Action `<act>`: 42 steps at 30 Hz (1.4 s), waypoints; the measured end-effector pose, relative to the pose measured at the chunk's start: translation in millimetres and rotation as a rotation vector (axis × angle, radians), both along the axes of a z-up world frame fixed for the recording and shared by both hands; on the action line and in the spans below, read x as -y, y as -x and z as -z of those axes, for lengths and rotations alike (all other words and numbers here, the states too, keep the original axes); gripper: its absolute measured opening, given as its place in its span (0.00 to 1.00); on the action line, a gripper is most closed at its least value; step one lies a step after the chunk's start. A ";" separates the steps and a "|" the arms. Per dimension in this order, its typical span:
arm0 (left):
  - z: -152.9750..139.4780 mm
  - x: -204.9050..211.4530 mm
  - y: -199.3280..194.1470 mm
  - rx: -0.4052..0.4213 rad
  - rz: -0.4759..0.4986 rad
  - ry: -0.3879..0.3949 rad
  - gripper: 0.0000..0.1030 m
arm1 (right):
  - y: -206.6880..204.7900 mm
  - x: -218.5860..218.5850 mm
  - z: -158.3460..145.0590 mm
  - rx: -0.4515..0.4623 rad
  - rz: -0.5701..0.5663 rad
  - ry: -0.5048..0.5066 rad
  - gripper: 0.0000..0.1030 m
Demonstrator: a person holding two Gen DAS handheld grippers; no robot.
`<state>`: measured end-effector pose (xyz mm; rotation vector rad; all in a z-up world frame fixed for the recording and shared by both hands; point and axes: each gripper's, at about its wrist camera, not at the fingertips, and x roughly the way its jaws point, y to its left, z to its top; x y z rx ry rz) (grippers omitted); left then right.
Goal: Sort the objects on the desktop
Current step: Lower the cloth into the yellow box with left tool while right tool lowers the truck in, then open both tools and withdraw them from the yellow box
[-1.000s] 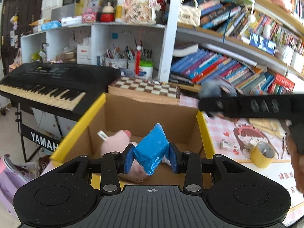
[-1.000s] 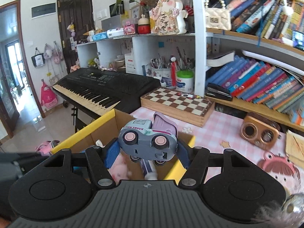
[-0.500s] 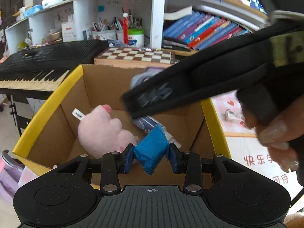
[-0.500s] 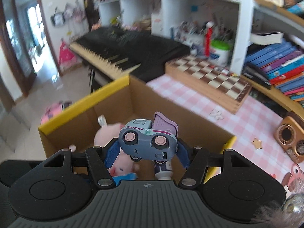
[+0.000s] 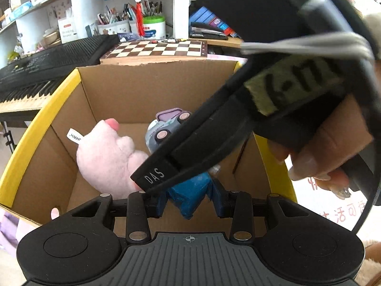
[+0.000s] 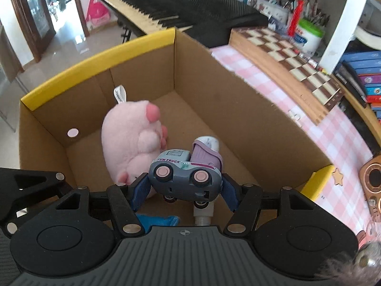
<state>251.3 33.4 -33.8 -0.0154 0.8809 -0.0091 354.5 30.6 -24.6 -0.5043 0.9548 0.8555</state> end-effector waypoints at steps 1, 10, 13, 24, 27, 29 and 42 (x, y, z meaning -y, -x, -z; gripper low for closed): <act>-0.1 0.3 0.2 0.001 -0.003 -0.001 0.37 | -1.2 -1.4 0.5 -0.002 -0.001 0.007 0.59; -2.7 0.7 3.0 0.009 -0.024 -0.029 0.51 | -3.4 0.6 -1.9 0.030 0.033 -0.003 0.60; -5.5 -2.0 5.2 0.024 -0.040 -0.053 0.63 | 1.1 3.6 -9.7 0.071 0.051 -0.017 0.61; -32.7 -11.8 35.0 0.130 -0.039 -0.020 0.88 | 16.7 46.9 -60.5 0.139 0.238 -0.224 0.64; -39.5 -11.7 44.2 0.154 -0.020 -0.017 0.89 | 30.1 58.9 -72.0 0.173 0.275 -0.260 0.64; -45.6 -11.7 53.2 0.176 -0.012 -0.024 0.89 | 40.5 66.3 -78.6 0.207 0.301 -0.276 0.63; -81.3 -52.9 122.1 0.329 -0.151 -0.034 0.94 | 134.8 125.7 -102.8 0.400 0.510 -0.376 0.62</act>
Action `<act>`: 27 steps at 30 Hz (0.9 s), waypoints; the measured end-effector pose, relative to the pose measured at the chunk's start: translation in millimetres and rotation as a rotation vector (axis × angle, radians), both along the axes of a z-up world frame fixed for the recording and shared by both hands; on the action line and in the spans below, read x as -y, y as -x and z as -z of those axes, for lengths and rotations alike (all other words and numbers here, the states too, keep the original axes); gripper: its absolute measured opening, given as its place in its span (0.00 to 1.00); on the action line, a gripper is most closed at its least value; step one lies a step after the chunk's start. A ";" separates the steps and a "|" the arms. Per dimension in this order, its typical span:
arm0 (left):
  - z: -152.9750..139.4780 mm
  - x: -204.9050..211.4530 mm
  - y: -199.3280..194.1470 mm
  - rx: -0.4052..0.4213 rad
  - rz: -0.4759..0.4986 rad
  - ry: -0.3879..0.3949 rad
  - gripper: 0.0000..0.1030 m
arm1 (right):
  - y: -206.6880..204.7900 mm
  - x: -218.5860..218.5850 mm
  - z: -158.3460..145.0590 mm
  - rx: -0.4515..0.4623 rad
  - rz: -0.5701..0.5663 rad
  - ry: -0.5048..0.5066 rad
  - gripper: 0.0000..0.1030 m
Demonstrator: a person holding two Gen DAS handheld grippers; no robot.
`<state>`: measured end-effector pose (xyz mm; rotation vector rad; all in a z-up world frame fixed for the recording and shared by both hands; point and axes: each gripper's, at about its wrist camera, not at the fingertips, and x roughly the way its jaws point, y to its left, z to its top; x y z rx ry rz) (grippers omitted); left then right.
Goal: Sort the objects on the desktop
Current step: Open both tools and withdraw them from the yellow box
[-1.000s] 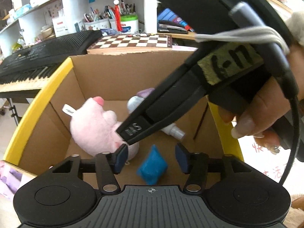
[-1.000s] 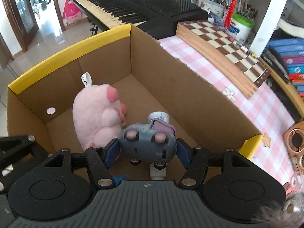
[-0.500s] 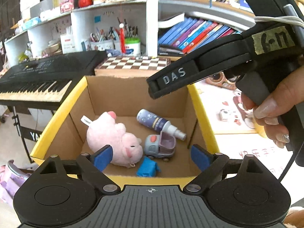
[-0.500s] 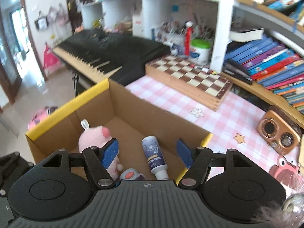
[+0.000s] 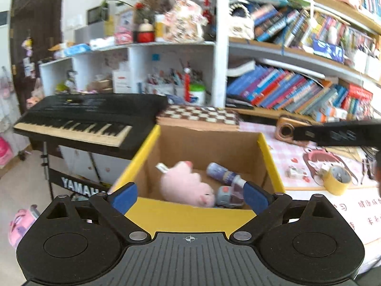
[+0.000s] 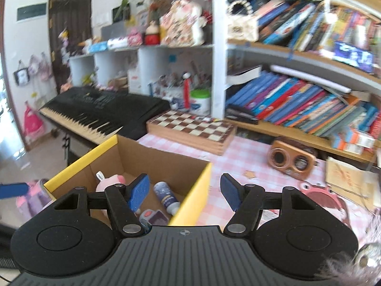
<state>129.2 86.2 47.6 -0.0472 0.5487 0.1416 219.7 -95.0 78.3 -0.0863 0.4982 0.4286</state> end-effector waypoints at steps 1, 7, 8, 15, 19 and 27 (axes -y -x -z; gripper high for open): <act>-1.4 -3.7 5.0 0.006 -0.013 0.002 0.95 | 7.4 4.2 0.6 0.005 0.014 -0.005 0.62; -2.4 -15.0 32.6 0.025 -0.048 0.007 0.96 | 53.2 20.3 6.7 0.027 0.083 -0.038 0.62; -1.7 -15.5 36.8 0.025 -0.049 0.010 0.96 | 60.1 21.9 8.3 0.029 0.093 -0.040 0.62; 10.0 -12.3 62.1 -0.002 -0.036 0.017 0.96 | 104.9 29.6 25.3 0.025 0.146 -0.038 0.62; 18.8 -10.1 74.6 -0.029 -0.029 0.023 0.96 | 125.2 30.3 38.8 0.013 0.161 -0.018 0.62; 31.6 -3.2 94.1 -0.061 -0.007 0.038 0.96 | 161.6 26.5 60.3 -0.020 0.160 0.004 0.62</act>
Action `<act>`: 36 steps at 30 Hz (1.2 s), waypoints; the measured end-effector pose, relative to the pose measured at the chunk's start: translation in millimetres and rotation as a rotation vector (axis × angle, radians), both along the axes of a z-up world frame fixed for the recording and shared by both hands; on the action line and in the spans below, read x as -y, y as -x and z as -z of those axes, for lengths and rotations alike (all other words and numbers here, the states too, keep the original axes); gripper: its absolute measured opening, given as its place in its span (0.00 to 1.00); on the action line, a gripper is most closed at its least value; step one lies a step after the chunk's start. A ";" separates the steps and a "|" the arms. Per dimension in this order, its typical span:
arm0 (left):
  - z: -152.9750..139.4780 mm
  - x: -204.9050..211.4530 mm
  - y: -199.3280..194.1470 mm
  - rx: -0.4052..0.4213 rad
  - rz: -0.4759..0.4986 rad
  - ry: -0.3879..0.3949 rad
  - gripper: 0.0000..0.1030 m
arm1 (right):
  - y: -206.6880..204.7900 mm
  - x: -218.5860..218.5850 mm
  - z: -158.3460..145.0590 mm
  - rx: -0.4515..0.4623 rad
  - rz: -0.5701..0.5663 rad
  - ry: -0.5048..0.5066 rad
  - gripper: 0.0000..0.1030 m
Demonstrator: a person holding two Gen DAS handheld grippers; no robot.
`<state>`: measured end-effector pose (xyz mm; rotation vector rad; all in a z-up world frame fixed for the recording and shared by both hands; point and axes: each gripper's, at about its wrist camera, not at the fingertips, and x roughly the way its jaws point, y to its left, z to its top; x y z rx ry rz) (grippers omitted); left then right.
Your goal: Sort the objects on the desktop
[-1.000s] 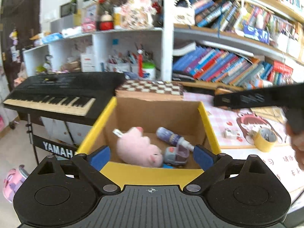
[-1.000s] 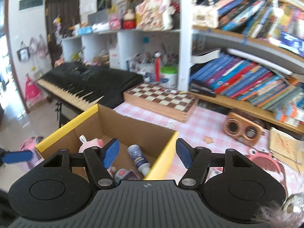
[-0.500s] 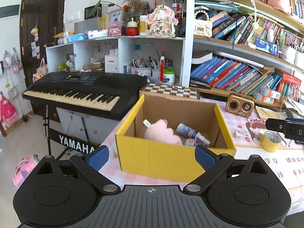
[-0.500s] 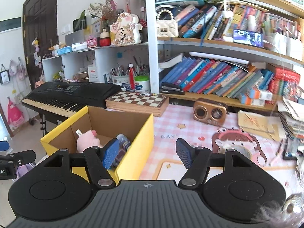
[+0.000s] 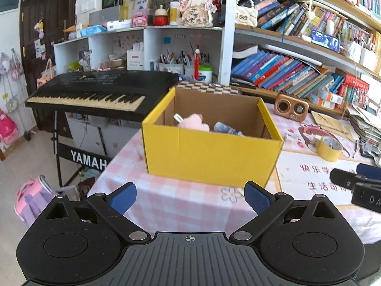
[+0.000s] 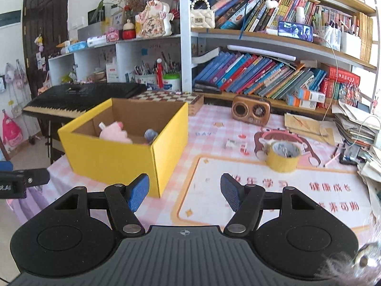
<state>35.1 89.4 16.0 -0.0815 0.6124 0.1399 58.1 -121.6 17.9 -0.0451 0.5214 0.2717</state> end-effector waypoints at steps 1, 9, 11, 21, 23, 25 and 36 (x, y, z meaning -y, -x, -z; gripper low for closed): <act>1.4 1.9 1.9 -0.004 0.006 0.000 0.96 | 4.4 -0.6 2.1 -0.001 -0.001 -0.001 0.63; 9.9 14.2 14.6 -0.020 0.044 -0.005 0.96 | 31.9 -5.0 17.9 -0.017 -0.016 0.021 0.64; 12.5 16.3 16.3 -0.029 0.055 -0.005 0.96 | 35.4 -4.5 21.0 -0.029 -0.011 0.026 0.64; 20.5 27.9 16.5 -0.061 0.109 0.008 0.96 | 45.5 3.5 26.5 -0.051 0.032 0.050 0.66; 22.9 32.8 17.0 -0.070 0.128 0.011 0.96 | 46.5 6.3 27.3 -0.056 0.047 0.056 0.66; 25.0 37.8 16.8 -0.077 0.149 0.011 0.96 | 47.8 9.1 28.2 -0.060 0.061 0.063 0.67; 30.2 60.2 9.0 -0.105 0.221 0.006 0.96 | 45.4 28.7 36.6 -0.113 0.124 0.064 0.67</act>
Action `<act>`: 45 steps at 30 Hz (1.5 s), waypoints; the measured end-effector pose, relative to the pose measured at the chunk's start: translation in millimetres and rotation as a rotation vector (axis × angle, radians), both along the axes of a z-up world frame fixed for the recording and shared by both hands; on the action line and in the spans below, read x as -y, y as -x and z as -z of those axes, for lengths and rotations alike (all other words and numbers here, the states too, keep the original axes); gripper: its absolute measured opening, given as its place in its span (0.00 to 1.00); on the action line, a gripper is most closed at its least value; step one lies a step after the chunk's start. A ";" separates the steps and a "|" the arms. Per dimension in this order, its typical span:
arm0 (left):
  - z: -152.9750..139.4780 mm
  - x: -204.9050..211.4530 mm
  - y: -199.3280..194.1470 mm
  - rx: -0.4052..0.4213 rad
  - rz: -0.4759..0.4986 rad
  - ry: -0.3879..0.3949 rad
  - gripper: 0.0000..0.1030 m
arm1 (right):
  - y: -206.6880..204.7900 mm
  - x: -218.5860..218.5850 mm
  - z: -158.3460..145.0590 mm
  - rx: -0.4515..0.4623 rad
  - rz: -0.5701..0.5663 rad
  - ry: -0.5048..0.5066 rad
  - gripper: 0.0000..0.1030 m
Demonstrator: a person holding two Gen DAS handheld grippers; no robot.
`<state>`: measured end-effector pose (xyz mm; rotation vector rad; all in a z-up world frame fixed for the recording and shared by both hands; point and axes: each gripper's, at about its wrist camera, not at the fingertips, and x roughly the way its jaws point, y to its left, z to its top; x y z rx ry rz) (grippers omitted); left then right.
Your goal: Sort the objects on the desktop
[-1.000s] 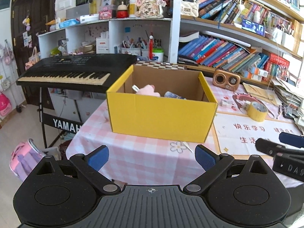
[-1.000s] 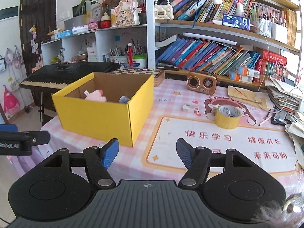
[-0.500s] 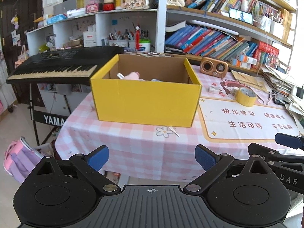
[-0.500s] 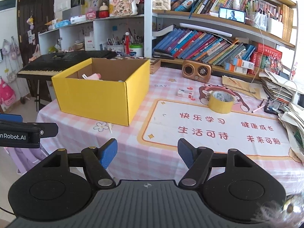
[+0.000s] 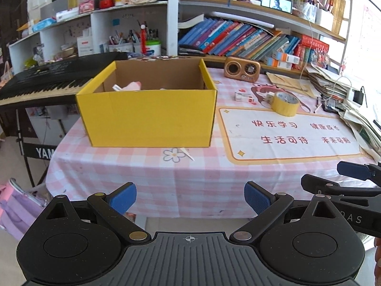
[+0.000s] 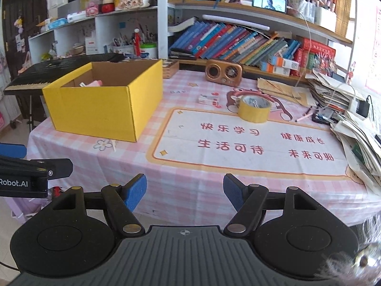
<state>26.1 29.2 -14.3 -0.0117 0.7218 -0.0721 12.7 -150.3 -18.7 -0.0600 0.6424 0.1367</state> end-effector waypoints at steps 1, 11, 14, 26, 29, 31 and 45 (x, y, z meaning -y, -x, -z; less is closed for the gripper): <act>0.3 1.8 -1.9 -0.002 0.003 0.002 0.96 | -0.6 1.9 0.3 -0.002 0.005 0.001 0.67; 1.5 31.5 -24.0 -0.012 0.067 0.005 0.96 | -12.3 30.0 1.7 -0.013 0.071 0.000 0.69; 2.7 39.4 -31.0 -0.017 0.080 0.009 0.96 | -16.9 37.7 2.2 -0.020 0.085 0.002 0.69; 10.4 78.6 -65.0 -0.040 0.163 0.019 0.96 | -35.7 74.4 6.8 -0.045 0.165 0.010 0.71; 12.4 87.7 -74.5 -0.046 0.179 0.018 0.96 | -43.3 82.6 8.6 -0.052 0.176 0.008 0.71; 13.9 93.1 -79.9 -0.050 0.186 0.016 0.96 | -49.6 87.5 9.9 -0.058 0.180 0.006 0.71; 14.9 132.6 -136.6 -0.057 0.156 0.029 0.96 | -114.9 129.7 10.9 -0.083 0.131 0.012 0.72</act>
